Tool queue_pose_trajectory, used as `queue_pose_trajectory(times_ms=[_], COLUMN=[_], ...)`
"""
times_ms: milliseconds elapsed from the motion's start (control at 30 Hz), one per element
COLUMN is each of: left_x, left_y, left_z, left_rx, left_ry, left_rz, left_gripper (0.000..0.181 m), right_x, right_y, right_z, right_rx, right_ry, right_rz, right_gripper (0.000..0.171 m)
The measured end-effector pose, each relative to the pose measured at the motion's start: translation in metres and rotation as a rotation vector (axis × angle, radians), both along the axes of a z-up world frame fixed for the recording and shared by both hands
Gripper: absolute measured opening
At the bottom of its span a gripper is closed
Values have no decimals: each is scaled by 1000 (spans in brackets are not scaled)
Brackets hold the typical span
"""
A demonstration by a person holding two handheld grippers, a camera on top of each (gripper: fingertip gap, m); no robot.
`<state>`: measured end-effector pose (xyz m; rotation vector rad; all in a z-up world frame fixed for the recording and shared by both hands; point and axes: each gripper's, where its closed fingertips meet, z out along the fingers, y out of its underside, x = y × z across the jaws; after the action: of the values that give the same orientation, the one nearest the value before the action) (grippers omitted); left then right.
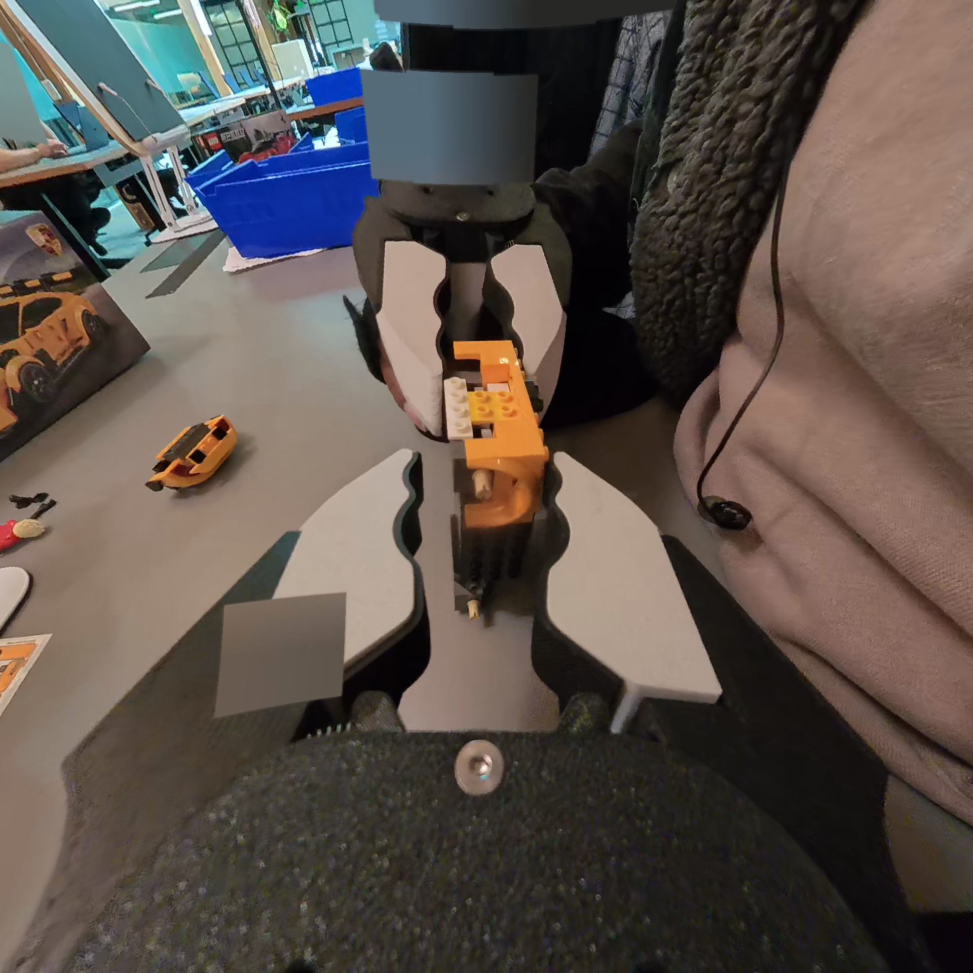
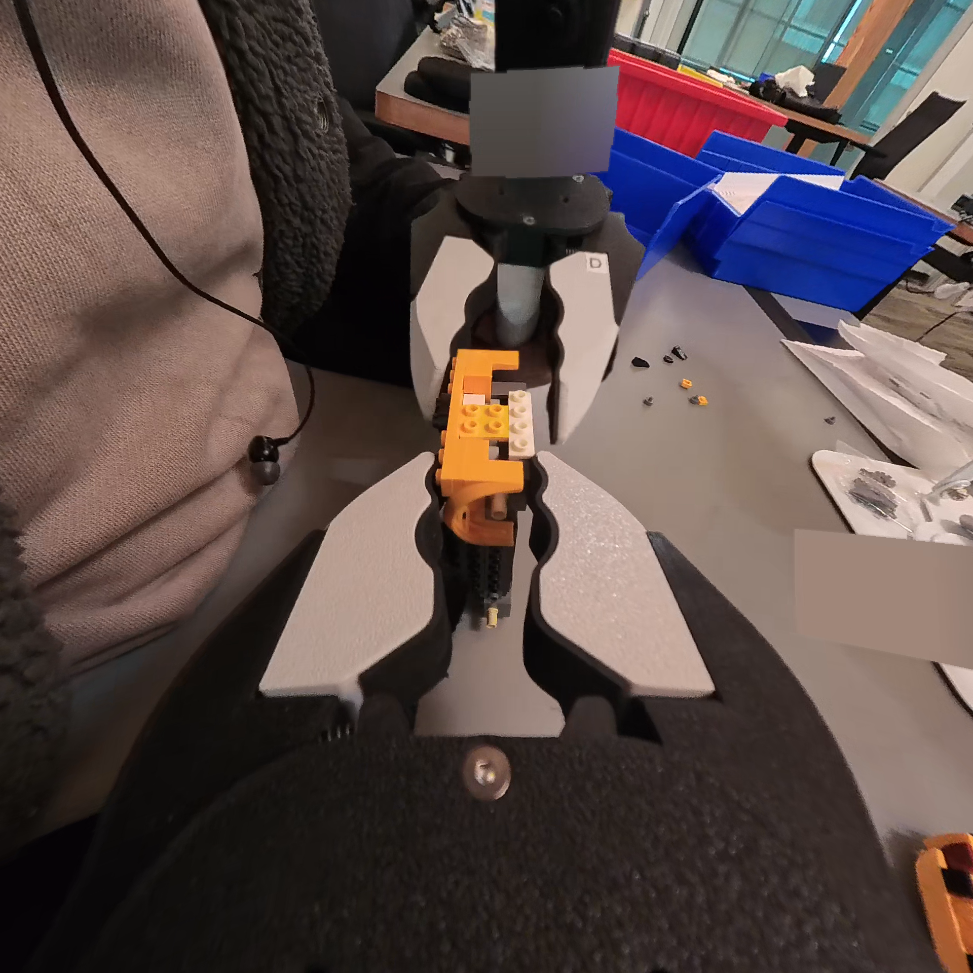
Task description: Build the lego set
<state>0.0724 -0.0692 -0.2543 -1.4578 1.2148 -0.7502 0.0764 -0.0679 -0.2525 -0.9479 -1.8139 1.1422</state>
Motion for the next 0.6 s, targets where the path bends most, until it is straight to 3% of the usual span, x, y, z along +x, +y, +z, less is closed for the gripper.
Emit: queue_pose_trajectory(times_ms=[67, 600], left_x=[2, -2], left_y=[-3, 1], left_z=[0, 0], left_rx=[9, -31], left_ry=[1, 0], left_rz=[-15, 13], left_gripper=[32, 32], right_x=[-1, -4], right_y=[1, 4], right_z=[0, 1], right_rx=[4, -43], right_ry=[-1, -11], right_rz=[-11, -31], right_gripper=[30, 30])
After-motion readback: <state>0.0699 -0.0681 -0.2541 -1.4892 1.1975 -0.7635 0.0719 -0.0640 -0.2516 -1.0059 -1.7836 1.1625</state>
